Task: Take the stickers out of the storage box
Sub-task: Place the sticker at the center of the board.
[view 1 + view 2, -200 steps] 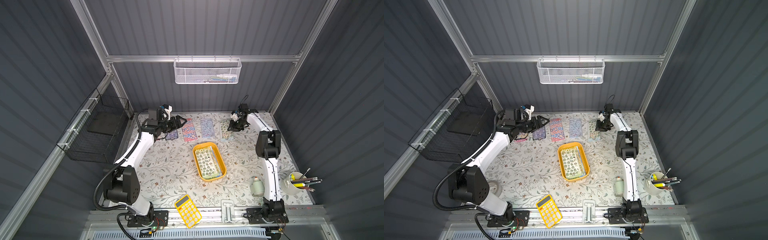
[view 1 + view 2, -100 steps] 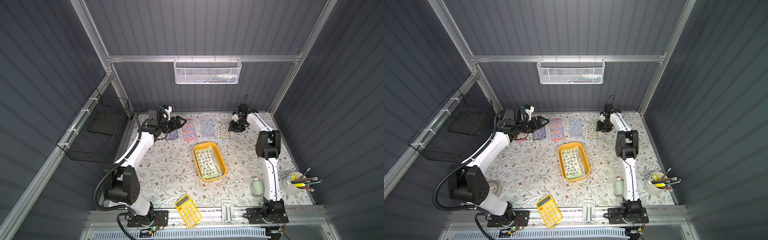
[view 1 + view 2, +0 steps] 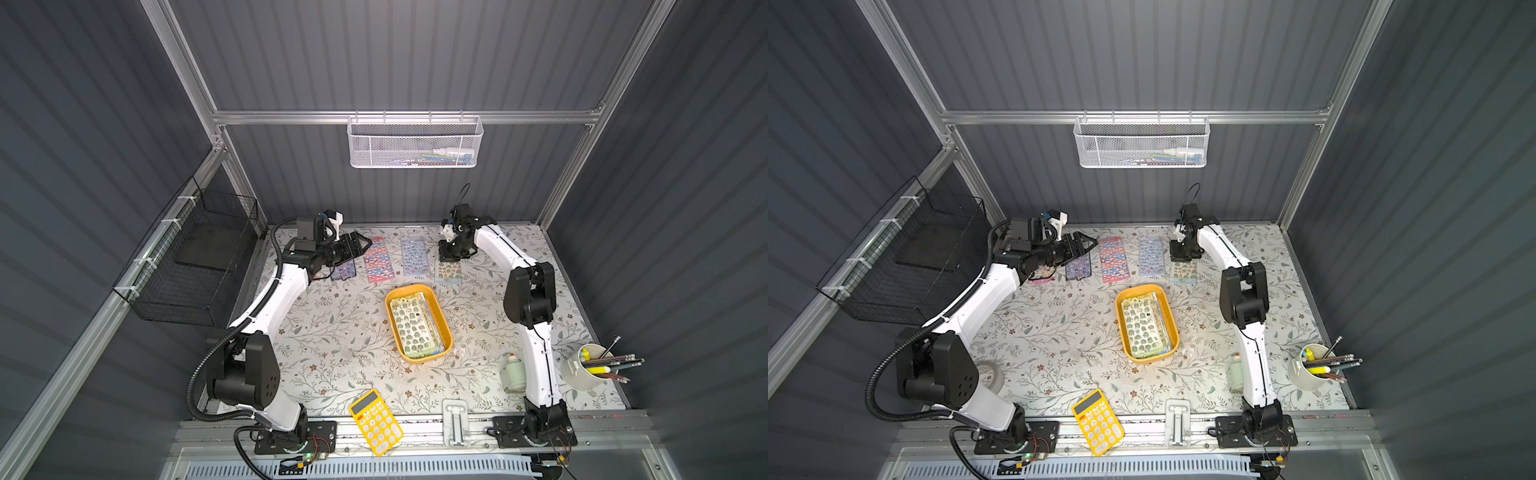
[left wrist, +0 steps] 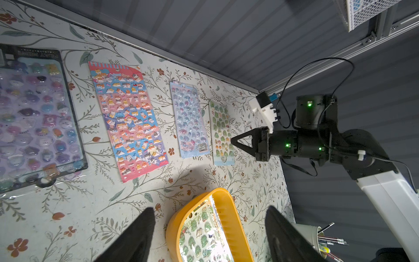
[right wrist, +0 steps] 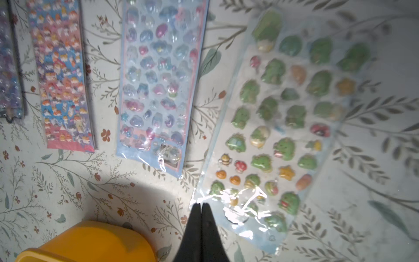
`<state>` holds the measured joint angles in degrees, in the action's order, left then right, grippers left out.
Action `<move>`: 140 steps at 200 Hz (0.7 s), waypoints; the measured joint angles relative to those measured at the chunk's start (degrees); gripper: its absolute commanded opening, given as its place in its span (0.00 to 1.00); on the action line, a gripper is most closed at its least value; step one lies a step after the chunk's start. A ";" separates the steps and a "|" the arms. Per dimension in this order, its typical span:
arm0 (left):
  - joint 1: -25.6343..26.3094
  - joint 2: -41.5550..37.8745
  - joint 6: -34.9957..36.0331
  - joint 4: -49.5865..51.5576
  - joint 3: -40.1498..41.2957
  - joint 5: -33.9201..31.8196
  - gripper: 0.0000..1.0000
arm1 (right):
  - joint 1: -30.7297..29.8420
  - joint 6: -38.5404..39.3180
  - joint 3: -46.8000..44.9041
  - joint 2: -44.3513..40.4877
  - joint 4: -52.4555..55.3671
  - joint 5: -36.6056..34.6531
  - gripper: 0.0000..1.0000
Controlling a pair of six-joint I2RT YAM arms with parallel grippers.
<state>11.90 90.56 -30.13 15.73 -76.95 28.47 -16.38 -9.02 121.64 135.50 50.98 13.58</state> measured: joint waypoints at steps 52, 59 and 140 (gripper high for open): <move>0.00 0.00 0.17 1.11 0.00 -0.20 0.78 | 1.38 -3.96 -3.96 1.16 0.04 -1.73 0.00; 0.00 0.00 0.17 1.14 0.00 -0.22 0.78 | 1.66 -4.37 -4.02 1.33 0.07 -2.01 0.00; 0.00 0.00 0.15 1.29 0.00 -0.20 0.78 | 4.83 -6.71 -4.96 2.73 -0.63 -1.25 0.00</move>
<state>11.90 90.56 -29.98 17.02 -76.95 28.27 -11.55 -15.73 116.68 138.23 50.35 12.34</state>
